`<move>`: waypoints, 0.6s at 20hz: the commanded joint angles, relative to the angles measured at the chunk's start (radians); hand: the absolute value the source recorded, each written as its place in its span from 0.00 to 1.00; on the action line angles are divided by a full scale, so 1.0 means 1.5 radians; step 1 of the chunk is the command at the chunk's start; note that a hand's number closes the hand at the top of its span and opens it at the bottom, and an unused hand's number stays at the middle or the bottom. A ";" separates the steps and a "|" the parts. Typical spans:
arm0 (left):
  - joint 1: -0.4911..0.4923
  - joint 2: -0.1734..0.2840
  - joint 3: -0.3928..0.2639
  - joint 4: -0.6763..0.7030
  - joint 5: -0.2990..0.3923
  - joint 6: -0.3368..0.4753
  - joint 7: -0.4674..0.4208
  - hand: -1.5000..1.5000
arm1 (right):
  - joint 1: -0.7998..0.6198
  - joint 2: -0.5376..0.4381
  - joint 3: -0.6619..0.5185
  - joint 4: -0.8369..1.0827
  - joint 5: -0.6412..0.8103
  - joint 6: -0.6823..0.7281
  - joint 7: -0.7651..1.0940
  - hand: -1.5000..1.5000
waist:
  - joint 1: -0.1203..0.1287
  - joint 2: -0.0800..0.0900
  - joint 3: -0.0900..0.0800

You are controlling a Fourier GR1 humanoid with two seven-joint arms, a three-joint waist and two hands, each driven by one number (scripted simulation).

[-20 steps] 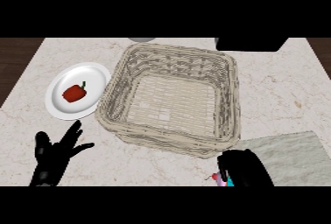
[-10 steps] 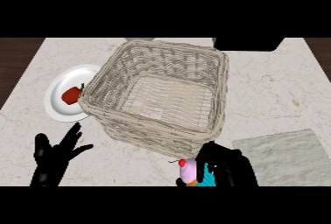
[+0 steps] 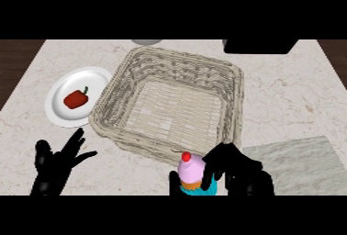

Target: Pick the cupcake from the placemat and place it in the basket

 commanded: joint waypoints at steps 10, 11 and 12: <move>-0.015 -0.010 -0.017 0.028 -0.016 0.005 0.016 0.50 | -0.288 0.000 -0.052 0.062 0.051 0.071 0.304 1.00 | 0.018 0.011 -0.004; -0.017 -0.012 -0.024 0.012 -0.024 0.013 0.022 0.50 | -0.307 0.000 -0.057 0.092 0.055 0.063 0.323 1.00 | 0.023 0.010 -0.002; 0.003 -0.002 -0.021 0.000 -0.012 -0.006 0.018 0.50 | -0.328 0.000 -0.064 0.106 0.049 0.077 0.341 1.00 | 0.031 0.008 -0.002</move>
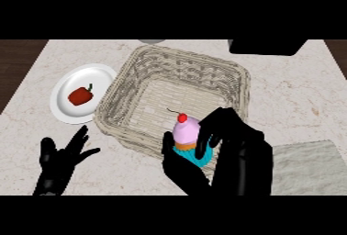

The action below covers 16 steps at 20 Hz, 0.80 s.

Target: Pick the cupcake from the placemat and place it in the basket

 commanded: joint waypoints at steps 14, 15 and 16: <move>-0.032 -0.013 -0.010 0.039 -0.012 0.005 0.028 0.50 | -0.294 0.005 -0.179 0.257 -0.187 -0.122 0.173 1.00 | 0.013 0.013 0.002; -0.023 -0.003 -0.007 0.022 -0.010 0.001 0.033 0.50 | -0.281 0.005 -0.172 0.260 -0.186 -0.132 0.177 1.00 | 0.009 0.009 0.003; -0.014 -0.009 -0.006 0.032 -0.009 0.001 0.023 0.50 | -0.296 0.005 -0.185 0.291 -0.180 -0.143 0.168 1.00 | 0.009 0.010 0.002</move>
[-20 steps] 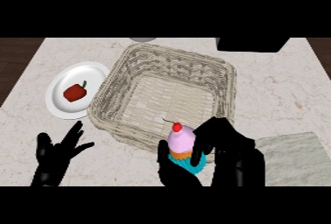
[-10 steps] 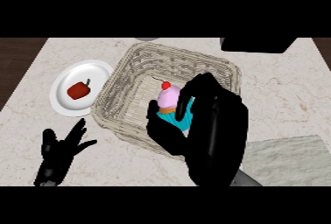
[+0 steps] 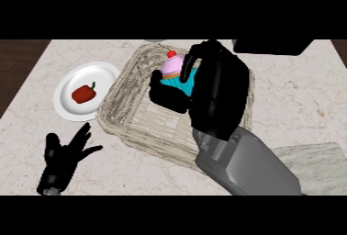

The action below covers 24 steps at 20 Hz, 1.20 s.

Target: Pick the cupcake from the placemat and place it in the basket

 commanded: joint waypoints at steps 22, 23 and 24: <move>0.033 -0.020 0.012 0.016 -0.018 0.013 0.003 0.50 | 0.059 0.006 -0.006 0.114 0.048 -0.065 0.074 0.00 | -0.042 -0.005 -0.003; 0.056 -0.038 0.001 0.044 -0.039 0.025 -0.047 0.50 | 0.045 0.006 -0.005 0.074 0.047 -0.035 0.089 0.00 | -0.044 -0.006 -0.003; 0.046 -0.012 0.026 0.024 -0.009 0.003 -0.013 0.50 | 0.057 0.006 -0.012 0.068 0.056 -0.067 0.091 0.00 | -0.043 -0.006 -0.003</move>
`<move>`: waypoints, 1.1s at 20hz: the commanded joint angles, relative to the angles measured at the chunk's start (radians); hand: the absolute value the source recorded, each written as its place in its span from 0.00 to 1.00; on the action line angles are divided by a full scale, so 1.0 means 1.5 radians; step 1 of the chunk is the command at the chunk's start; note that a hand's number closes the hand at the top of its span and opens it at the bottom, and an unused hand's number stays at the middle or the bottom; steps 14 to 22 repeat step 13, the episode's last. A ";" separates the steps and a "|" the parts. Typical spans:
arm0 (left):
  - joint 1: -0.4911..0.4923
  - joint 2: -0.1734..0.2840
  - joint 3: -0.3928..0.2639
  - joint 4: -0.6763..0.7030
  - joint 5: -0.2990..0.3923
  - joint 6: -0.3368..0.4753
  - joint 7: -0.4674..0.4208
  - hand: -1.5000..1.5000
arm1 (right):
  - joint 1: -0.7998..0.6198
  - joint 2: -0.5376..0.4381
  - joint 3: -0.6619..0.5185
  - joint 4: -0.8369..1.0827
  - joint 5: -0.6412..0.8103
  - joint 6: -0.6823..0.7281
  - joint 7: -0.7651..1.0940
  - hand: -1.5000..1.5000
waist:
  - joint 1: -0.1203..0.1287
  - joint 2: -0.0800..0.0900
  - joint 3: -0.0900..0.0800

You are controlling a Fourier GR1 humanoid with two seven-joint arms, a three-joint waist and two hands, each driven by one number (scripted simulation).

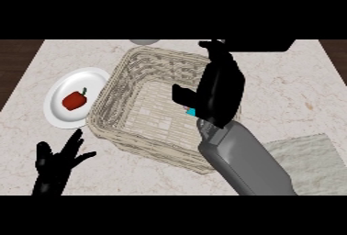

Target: Pick the cupcake from the placemat and place it in the basket

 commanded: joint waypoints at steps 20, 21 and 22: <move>0.011 0.007 0.023 0.048 0.007 -0.023 -0.006 0.50 | 0.232 -0.005 -0.092 -0.390 0.061 0.087 0.075 0.00 | -0.032 -0.002 -0.006; 0.011 0.007 0.023 0.048 0.007 -0.023 -0.006 0.50 | 0.232 -0.005 -0.092 -0.390 0.061 0.087 0.075 0.00 | -0.032 -0.002 -0.006; 0.011 0.007 0.023 0.048 0.007 -0.023 -0.006 0.50 | 0.232 -0.005 -0.092 -0.390 0.061 0.087 0.075 0.00 | -0.032 -0.002 -0.006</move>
